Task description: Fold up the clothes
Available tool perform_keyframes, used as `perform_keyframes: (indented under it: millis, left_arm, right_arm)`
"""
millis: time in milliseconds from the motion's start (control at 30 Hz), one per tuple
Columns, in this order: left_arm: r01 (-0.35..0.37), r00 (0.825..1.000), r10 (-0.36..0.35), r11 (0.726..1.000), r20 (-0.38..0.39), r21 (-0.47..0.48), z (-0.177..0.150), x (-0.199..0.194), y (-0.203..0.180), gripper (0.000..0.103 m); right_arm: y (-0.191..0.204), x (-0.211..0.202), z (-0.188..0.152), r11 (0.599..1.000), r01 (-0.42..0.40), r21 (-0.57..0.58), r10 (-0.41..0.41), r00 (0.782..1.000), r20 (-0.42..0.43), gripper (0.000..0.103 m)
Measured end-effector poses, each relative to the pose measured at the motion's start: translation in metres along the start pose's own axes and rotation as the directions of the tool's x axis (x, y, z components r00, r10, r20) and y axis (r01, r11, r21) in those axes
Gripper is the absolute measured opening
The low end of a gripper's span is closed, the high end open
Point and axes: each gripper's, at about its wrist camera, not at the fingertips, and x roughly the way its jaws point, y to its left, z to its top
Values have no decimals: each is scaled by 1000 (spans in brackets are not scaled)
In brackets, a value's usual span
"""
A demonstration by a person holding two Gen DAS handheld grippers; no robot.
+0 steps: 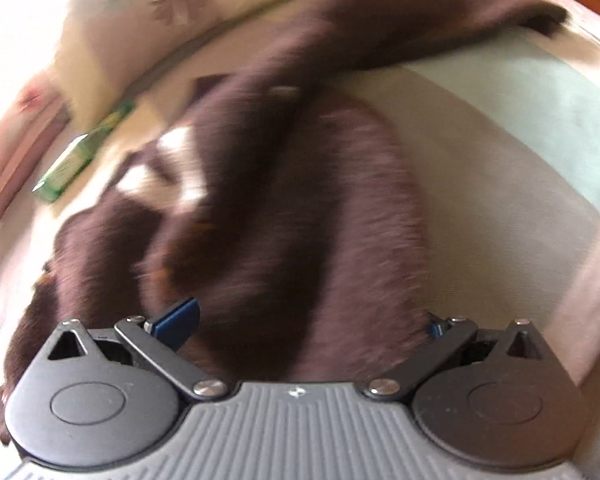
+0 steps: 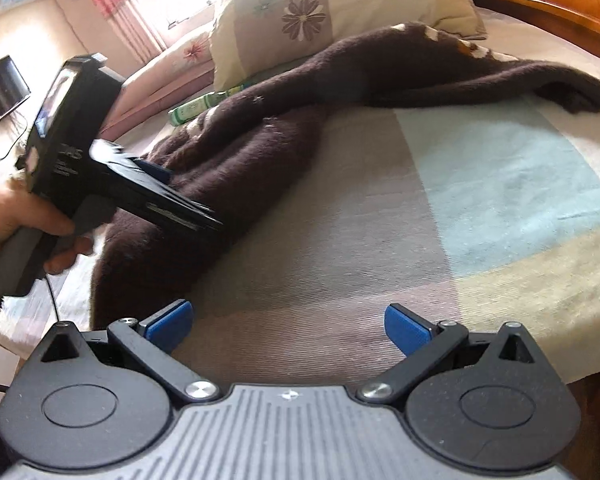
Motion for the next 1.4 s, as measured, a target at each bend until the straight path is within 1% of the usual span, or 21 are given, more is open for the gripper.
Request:
perform_keyframes:
  millis: [67, 133, 233, 333, 433, 467, 633, 733, 800, 867, 967, 1100, 1167, 1233, 1267, 1367, 1400]
  left_arm:
    - [-14, 1000, 15, 998, 18, -62, -3, -6, 24, 103]
    - [7, 1000, -3, 991, 30, -135, -7, -11, 50, 103]
    - [40, 999, -34, 976, 29, -213, -9, -2, 80, 103]
    - [70, 998, -64, 957, 27, -282, -16, 9, 107, 103]
    - [98, 995, -95, 932, 28, -349, -22, 21, 135, 103]
    - [109, 994, -105, 927, 33, -360, -26, 22, 139, 103]
    - [150, 989, -142, 902, 49, -405, -38, 30, 164, 103]
    - [171, 985, -162, 886, 58, -431, -45, 33, 179, 103]
    - [186, 982, -176, 875, 64, -448, -49, 34, 187, 103]
    - [198, 980, -186, 868, 71, -456, -52, 35, 191, 103]
    - [208, 978, -196, 868, 75, -452, -52, 35, 191, 103]
    - [214, 977, -199, 872, 79, -441, -50, 30, 189, 103]
    - [223, 975, -205, 875, 88, -430, -50, 25, 188, 103]
    - [243, 970, -218, 875, 109, -418, -50, 17, 186, 102]
    - [256, 967, -226, 874, 122, -414, -50, 11, 185, 102]
    - [275, 959, -224, 877, 172, -395, -54, -12, 183, 102]
    - [280, 957, -222, 878, 189, -389, -57, -20, 182, 102]
  right_arm:
    - [-4, 0, 1, 1000, 1, 14, -1, 1000, 4, 103]
    - [-6, 1, 1, 1000, -4, 21, 4, 1000, 3, 103]
    - [-5, 5, 1, 1000, -9, 20, 9, 1000, -6, 103]
    - [-1, 6, 1, 1000, -19, 10, 19, 1000, -14, 103]
    - [3, 9, 3, 1000, -29, -6, 29, 999, -22, 103]
    - [4, 10, 4, 1000, -29, -12, 29, 999, -25, 103]
    - [8, 20, 13, 999, -34, -26, 33, 999, -38, 103]
    - [12, 30, 23, 995, -76, -71, 73, 996, -46, 103]
    - [16, 38, 33, 986, -109, -123, 106, 994, -32, 103]
    - [18, 50, 48, 972, -163, -169, 161, 987, -25, 103]
    - [18, 78, 76, 945, -250, -212, 250, 968, -25, 103]
    - [20, 131, 115, 926, -286, -247, 289, 957, -25, 103]
    - [21, 157, 130, 926, -276, -256, 280, 960, -23, 103]
    - [23, 175, 141, 917, -315, -243, 317, 948, -33, 103]
    - [24, 181, 144, 907, -347, -238, 348, 937, -38, 103]
    - [34, 179, 144, 879, -417, -233, 413, 908, -64, 103]
    - [36, 170, 141, 870, -431, -240, 426, 902, -77, 103]
